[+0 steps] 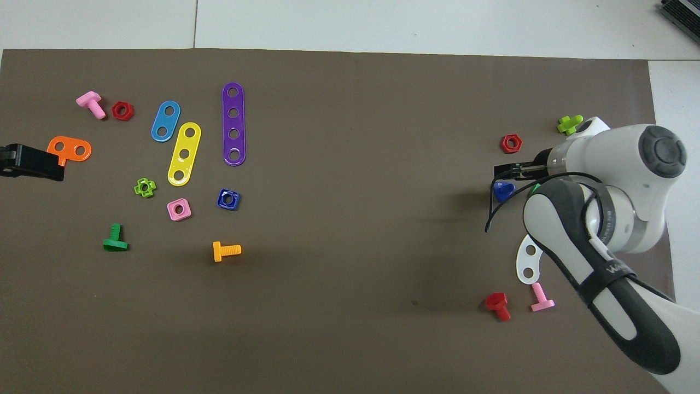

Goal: Unscrew and place screws in storage area

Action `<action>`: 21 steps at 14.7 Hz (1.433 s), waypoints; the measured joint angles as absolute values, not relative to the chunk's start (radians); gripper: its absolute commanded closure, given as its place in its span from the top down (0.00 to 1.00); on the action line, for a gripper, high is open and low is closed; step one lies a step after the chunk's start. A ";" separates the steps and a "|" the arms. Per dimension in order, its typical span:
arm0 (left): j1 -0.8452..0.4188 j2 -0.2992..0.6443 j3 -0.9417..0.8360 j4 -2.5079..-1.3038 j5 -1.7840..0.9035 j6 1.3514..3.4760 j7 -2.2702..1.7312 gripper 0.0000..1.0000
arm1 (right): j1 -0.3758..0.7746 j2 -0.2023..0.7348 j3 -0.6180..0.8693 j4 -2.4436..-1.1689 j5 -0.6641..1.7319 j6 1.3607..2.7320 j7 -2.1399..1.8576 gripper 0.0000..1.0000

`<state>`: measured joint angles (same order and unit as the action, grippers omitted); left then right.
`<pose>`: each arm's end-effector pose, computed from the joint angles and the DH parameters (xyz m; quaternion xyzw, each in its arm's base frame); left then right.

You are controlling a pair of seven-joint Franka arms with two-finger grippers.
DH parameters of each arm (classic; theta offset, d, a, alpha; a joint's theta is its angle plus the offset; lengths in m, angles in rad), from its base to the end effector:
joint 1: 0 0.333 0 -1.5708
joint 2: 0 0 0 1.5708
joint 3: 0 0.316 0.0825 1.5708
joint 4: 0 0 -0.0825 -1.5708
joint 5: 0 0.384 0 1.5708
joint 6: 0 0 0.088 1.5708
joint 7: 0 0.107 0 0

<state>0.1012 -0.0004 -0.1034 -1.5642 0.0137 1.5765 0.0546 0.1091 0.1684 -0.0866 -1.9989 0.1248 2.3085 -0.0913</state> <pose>0.5551 0.0002 0.6284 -0.9996 0.0284 -0.0062 0.0070 0.6003 0.0176 0.3901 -0.9964 -0.0192 -0.0724 0.0394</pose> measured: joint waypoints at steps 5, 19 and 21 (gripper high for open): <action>0.101 0.000 -0.103 -1.564 0.014 1.576 0.055 1.00 | 0.102 -0.011 -0.093 -1.856 0.009 1.982 0.036 1.00; 0.101 0.000 -0.103 -1.564 0.014 1.576 0.055 1.00 | -0.041 -0.095 -0.008 -1.650 -0.023 1.570 0.116 1.00; 0.101 0.000 -0.103 -1.564 0.014 1.576 0.055 1.00 | -0.058 -0.094 -0.007 -1.629 -0.021 1.549 0.083 1.00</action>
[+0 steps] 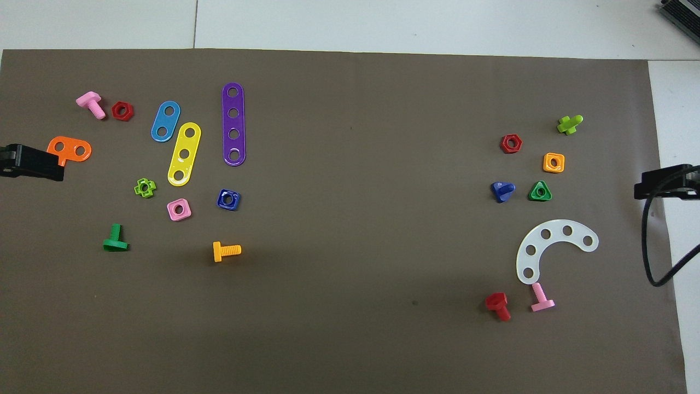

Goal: Unscrew and place screws in storage area

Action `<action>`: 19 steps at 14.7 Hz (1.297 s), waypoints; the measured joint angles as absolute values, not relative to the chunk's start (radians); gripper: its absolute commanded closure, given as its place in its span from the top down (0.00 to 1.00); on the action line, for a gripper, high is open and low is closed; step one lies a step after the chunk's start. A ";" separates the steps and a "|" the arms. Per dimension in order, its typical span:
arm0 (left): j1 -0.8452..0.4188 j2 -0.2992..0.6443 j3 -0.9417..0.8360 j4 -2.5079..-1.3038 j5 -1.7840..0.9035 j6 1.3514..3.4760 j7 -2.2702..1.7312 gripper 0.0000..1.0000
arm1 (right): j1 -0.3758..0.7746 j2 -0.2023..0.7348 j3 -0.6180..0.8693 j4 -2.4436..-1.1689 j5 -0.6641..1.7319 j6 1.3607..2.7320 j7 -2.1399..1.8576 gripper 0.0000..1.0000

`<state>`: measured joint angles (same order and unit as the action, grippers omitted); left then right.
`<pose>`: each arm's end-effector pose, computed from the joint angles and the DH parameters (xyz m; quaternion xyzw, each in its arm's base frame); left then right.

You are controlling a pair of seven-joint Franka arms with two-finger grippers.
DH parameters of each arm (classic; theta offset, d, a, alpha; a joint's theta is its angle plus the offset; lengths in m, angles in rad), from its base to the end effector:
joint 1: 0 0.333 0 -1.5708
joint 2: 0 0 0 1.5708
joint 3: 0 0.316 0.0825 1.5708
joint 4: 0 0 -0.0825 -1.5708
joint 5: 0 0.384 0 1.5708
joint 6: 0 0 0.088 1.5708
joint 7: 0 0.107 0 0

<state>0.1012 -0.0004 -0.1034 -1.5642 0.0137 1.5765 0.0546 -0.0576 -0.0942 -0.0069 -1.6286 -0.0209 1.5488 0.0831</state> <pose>0.5551 0.0002 0.6284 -0.9996 0.0284 -0.0062 0.0070 0.5214 -0.0361 0.6461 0.9972 -0.0740 0.0073 0.0100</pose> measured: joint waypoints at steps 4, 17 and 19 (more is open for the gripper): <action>0.101 0.000 -0.103 -1.564 0.014 1.576 0.055 1.00 | 0.003 -0.075 -0.055 -1.622 -0.022 1.546 0.079 1.00; 0.101 0.000 -0.103 -1.564 0.014 1.576 0.055 1.00 | 0.025 -0.051 -0.064 -1.571 -0.023 1.492 0.076 1.00; 0.101 0.000 -0.103 -1.564 0.014 1.576 0.055 1.00 | 0.025 -0.051 -0.064 -1.571 -0.023 1.492 0.076 1.00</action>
